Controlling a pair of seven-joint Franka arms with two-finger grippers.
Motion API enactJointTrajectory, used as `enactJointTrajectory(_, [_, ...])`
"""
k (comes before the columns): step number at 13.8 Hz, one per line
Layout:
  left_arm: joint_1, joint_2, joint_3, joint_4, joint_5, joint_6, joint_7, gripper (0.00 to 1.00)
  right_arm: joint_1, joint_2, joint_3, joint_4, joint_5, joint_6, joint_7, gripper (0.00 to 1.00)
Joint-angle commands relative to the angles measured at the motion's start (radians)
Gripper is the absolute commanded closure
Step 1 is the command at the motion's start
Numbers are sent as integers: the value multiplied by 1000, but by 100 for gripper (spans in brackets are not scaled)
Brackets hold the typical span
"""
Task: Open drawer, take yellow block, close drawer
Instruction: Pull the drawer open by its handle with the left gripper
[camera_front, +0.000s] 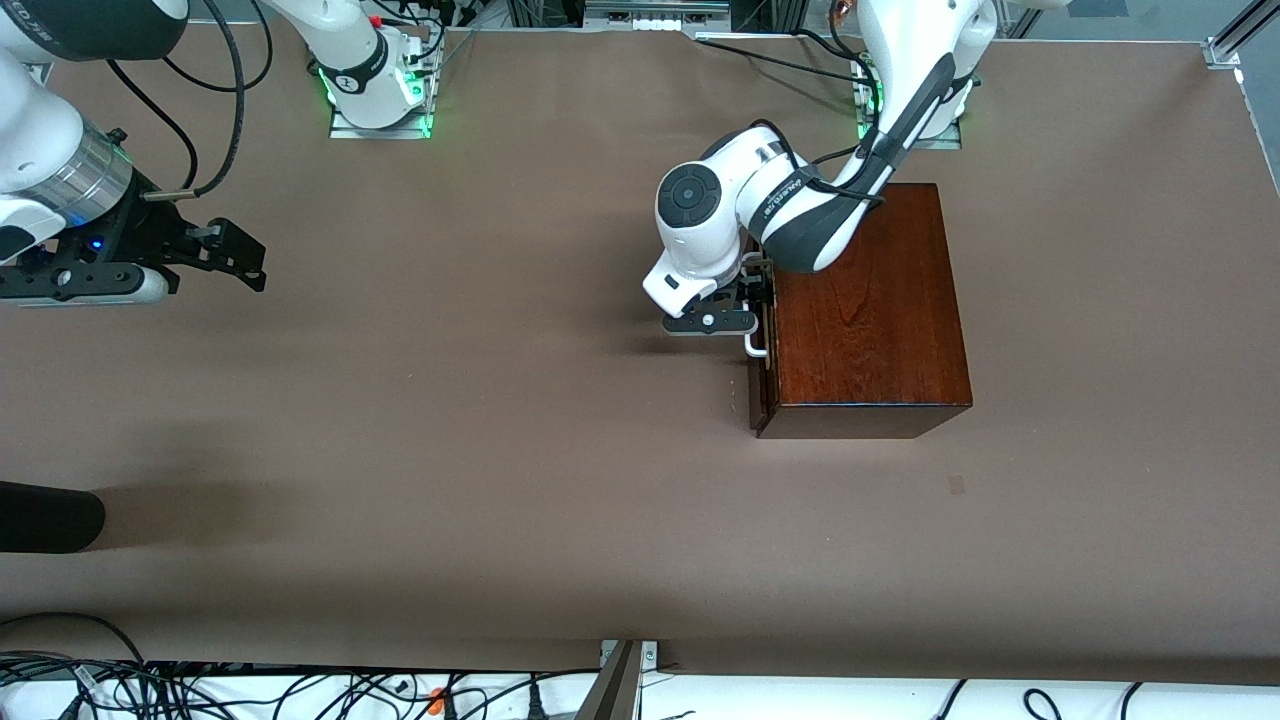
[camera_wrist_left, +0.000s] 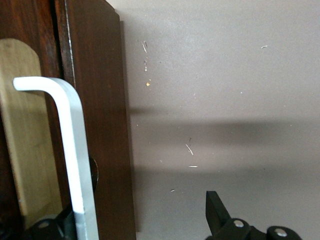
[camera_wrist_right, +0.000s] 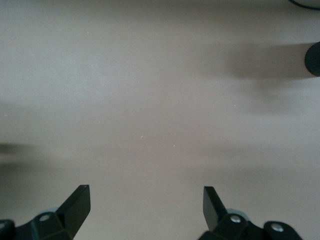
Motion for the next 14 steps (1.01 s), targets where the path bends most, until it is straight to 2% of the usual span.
enactJointTrajectory(1, [-21, 20, -1, 0, 14, 55, -24, 0, -4, 2, 0, 12, 8, -14, -1, 0])
enactJointTrajectory(14, [-125, 72, -3, 141, -83, 64, -62, 0, -4, 3, 0, 12, 8, -11, 1, 0])
